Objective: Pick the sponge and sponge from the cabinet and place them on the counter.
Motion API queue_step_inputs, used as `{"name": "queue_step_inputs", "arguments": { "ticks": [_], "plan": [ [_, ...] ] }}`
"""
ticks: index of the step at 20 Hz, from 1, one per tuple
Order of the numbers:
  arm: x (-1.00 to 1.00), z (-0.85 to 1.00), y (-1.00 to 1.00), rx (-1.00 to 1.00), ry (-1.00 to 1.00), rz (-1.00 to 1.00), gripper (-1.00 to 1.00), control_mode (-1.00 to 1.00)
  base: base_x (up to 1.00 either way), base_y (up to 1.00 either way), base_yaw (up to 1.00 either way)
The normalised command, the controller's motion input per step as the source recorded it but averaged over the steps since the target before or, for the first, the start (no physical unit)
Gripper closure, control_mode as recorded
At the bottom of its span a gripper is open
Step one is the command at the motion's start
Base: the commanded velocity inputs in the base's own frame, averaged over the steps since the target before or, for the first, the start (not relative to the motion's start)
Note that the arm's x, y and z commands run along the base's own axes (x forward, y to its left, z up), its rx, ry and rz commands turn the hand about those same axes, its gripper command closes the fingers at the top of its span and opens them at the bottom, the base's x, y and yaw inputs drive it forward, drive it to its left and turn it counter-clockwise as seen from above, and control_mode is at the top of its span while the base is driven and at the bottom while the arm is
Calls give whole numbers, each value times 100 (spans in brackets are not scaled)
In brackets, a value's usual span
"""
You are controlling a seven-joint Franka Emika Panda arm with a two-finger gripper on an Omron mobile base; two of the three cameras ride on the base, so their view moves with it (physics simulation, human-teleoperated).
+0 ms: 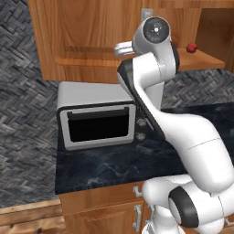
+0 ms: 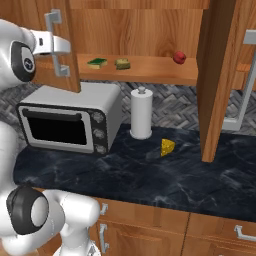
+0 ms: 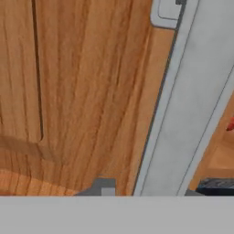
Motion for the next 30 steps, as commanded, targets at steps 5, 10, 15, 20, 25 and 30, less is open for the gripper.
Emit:
{"name": "queue_step_inputs", "arguments": {
  "ticks": [5,10,15,20,25,30],
  "plan": [
    [-43,-21,72,0,14,-9,100,-100,0,0,0],
    [-42,-24,61,0,6,-6,100,-100,0,0,0],
    [-36,-26,55,0,4,-5,100,-100,0,0,0],
    [-33,-31,59,-2,3,-4,100,-100,0,0,0],
    [-32,-33,59,-3,3,-4,100,-100,0,0,0],
    [-26,-29,50,-3,3,-4,-100,-100,0,0,0]
  ]
}}
